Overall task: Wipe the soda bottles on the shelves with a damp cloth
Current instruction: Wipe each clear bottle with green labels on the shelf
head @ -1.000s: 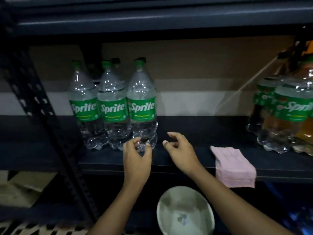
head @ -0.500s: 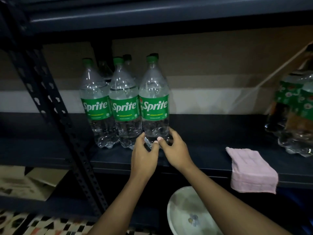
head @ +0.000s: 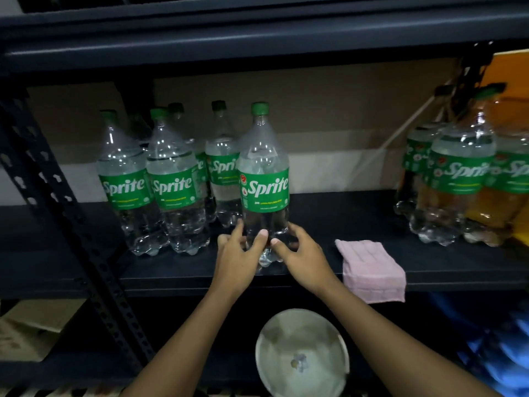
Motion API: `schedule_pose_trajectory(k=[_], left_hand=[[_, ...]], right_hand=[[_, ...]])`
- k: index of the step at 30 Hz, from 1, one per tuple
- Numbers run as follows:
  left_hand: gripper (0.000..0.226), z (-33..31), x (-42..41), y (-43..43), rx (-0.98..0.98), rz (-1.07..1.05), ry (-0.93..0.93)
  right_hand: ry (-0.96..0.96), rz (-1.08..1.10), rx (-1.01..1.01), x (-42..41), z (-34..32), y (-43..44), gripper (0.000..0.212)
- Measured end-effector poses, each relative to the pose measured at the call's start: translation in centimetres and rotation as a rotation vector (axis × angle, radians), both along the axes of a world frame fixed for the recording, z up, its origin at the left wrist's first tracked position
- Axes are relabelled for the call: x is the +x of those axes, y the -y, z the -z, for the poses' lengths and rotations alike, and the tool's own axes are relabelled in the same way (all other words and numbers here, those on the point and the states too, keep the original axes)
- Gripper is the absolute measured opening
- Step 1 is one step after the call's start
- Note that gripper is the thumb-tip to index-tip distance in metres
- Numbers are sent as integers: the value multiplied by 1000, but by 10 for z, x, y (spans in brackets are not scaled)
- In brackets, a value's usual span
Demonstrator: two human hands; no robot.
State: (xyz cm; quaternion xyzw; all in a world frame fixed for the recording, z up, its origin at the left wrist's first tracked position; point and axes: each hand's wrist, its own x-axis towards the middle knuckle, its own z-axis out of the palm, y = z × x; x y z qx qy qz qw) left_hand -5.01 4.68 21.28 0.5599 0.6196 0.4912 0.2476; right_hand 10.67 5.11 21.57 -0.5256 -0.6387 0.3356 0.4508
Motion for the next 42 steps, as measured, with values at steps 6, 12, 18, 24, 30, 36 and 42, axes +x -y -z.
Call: schedule_pose_trajectory(k=[6,12,18,24,30,36,42], left_hand=[[53,11,25,-3,-9,131,71],[47,19,49,-10,2,204,117],[63,18,51,-15,39,235,42],[72,16,53,-15,24,233,29],[69,14,59,-14,9,204,37],[71,3,55,-13,-78,246,80],[16,-35,57,9,254,-2,139]], right_hand=[[52,87,37,38,-1,8,40],[122,124,93,64,3,7,39],[519,196,192,92,13,-2,69],[792,236,15,111,21,-5,92],[872,256,-90,115,22,-14,63],[638,320,-73,112,6,-13,34],[-462,183,-146,130,-57,15,20]])
